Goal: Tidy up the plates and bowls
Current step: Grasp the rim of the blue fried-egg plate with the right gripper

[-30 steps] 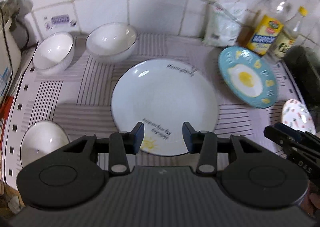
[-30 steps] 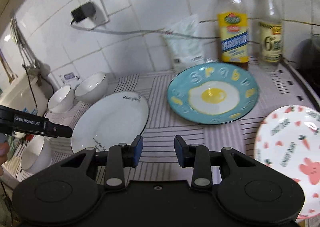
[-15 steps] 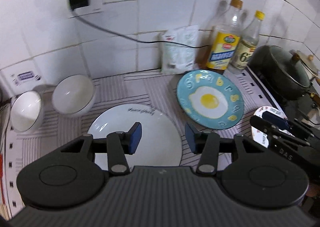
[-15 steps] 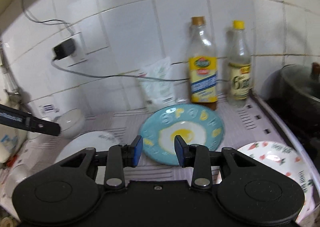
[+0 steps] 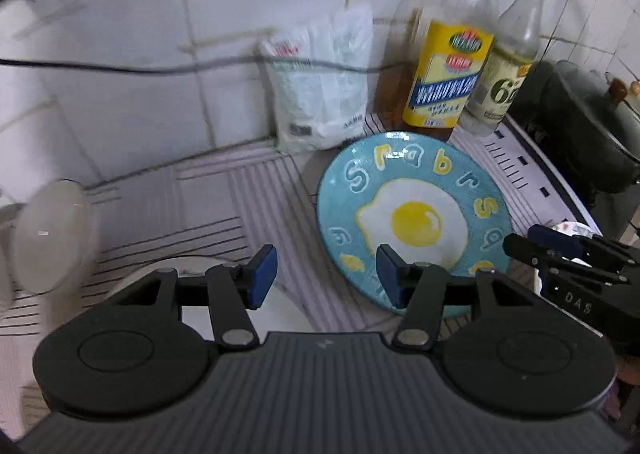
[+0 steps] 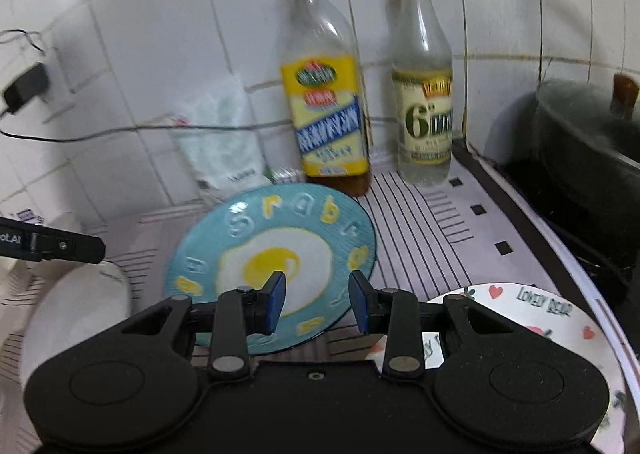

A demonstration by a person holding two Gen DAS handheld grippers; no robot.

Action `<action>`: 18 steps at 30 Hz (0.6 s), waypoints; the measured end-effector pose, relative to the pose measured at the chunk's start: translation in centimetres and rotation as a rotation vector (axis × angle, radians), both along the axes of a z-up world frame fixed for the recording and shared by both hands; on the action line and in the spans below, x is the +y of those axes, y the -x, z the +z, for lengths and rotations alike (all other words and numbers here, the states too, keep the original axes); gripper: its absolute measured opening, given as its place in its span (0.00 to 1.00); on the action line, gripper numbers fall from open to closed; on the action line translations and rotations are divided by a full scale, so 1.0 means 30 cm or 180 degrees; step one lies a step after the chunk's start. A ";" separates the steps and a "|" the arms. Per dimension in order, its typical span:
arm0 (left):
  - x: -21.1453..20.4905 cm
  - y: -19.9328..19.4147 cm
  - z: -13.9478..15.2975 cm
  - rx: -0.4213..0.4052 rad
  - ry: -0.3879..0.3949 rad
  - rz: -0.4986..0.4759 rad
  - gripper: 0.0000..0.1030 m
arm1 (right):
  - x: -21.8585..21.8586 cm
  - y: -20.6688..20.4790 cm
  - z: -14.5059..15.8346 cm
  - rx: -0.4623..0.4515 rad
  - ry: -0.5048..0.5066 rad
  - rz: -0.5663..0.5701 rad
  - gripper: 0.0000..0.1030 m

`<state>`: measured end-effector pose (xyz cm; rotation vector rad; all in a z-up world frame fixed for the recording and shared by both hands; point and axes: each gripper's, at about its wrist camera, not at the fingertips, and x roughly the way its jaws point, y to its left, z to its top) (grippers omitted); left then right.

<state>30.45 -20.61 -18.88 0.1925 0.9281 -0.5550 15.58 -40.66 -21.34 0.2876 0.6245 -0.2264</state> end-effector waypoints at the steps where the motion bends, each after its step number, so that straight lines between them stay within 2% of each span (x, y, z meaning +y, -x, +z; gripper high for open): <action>1: -0.021 -0.023 -0.028 0.0059 -0.0027 0.0010 0.52 | -0.016 -0.015 -0.020 0.0029 -0.0006 -0.0005 0.39; 5: -0.082 -0.079 -0.096 0.0122 -0.0201 -0.0024 0.52 | -0.074 -0.070 -0.077 0.0131 -0.0057 -0.0055 0.38; 11: -0.116 -0.140 -0.148 0.0270 -0.0284 -0.0053 0.50 | -0.110 -0.110 -0.095 0.0200 -0.0039 0.0005 0.38; 15: -0.114 -0.167 -0.174 0.0403 -0.0252 0.0003 0.49 | -0.128 -0.124 -0.104 0.0205 -0.0097 0.0041 0.38; 18: -0.121 -0.181 -0.189 0.0411 -0.0286 0.0004 0.43 | -0.138 -0.132 -0.111 0.0190 -0.0145 0.0056 0.38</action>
